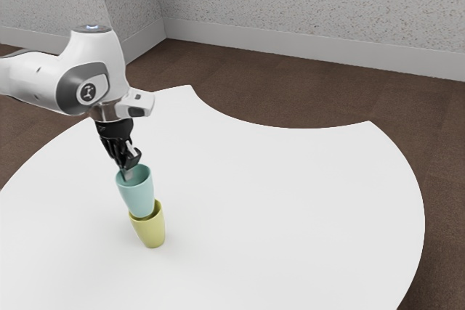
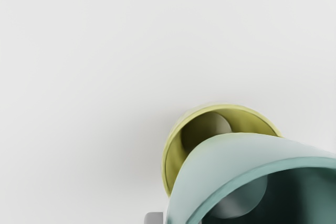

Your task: Place the left cup onto the right cup

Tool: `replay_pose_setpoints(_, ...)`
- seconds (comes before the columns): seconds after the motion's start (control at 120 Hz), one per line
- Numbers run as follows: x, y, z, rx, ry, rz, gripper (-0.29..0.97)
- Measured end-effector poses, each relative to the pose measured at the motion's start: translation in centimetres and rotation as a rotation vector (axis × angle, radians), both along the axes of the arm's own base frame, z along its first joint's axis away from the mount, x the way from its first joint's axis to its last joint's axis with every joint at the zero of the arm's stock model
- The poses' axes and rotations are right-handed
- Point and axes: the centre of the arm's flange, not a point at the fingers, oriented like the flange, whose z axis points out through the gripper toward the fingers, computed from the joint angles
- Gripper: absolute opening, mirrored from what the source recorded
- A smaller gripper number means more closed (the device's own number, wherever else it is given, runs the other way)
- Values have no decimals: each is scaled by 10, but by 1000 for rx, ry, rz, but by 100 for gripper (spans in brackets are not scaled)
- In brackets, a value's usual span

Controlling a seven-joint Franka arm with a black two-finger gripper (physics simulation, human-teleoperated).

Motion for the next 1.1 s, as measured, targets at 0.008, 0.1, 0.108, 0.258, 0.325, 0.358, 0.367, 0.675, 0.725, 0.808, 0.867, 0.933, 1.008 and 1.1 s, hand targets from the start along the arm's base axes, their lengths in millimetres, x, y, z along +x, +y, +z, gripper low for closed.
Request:
replay_pose_setpoints(0.008,0,0,0,0,0,0,-11)
replay_pose_setpoints(0.1,0,0,0,0,0,0,-11)
replay_pose_setpoints(0.108,0,0,0,0,0,0,-11)
replay_pose_setpoints(0.258,0,0,-1,0,2,1,-11)
replay_pose_setpoints(0.325,0,0,-2,0,3,2,-11)
replay_pose_setpoints(0.358,0,0,-2,0,4,3,-11)
replay_pose_setpoints(0.367,0,1,-2,0,5,3,-11)
replay_pose_setpoints(0.675,1,3,-7,0,14,9,-11)
replay_pose_setpoints(0.725,1,3,-8,0,16,10,-11)
replay_pose_setpoints(0.808,2,3,-9,0,18,10,-11)
replay_pose_setpoints(0.867,2,3,-10,0,19,11,-11)
replay_pose_setpoints(0.933,2,3,-11,0,21,11,-11)
replay_pose_setpoints(1.008,3,3,-13,0,22,10,-11)
replay_pose_setpoints(1.1,4,2,-15,0,22,8,-11)
